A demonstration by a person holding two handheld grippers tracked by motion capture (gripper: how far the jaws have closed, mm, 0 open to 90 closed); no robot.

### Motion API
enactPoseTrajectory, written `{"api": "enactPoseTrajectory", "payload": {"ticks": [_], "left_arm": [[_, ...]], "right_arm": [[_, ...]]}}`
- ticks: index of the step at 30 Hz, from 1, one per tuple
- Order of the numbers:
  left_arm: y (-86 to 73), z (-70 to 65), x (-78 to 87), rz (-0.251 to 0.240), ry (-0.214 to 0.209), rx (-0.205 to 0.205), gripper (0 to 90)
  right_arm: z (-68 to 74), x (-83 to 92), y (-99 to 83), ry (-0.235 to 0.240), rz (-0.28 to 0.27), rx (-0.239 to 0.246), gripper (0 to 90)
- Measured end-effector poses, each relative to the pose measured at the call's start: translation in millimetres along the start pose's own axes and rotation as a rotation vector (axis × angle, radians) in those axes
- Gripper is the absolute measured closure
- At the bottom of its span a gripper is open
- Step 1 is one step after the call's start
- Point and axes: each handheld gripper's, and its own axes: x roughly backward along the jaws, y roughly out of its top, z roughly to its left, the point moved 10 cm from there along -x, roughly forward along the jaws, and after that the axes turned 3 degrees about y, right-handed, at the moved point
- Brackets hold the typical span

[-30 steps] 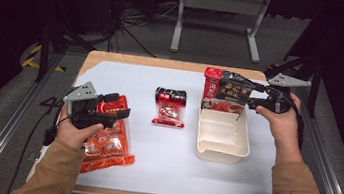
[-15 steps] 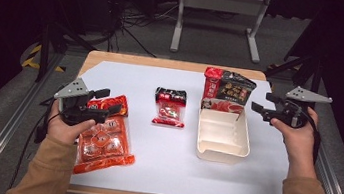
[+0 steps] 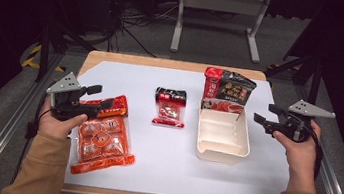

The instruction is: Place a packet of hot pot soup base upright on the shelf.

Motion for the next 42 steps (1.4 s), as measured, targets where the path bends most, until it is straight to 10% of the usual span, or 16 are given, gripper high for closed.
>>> {"api": "enactPoseTrajectory", "payload": {"ticks": [22,42], "left_arm": [[-16.9,49.3,7.9,0.042,0.129,-0.040,27.3],[-75.6,112.2,-5.8,0.150,0.268,0.105,25.5]], "right_arm": [[1.2,-1.1,-27.3,-0.007,0.072,0.000,32.2],[4.0,-9.6,-34.2,0.002,0.098,0.006,31.9]]}}
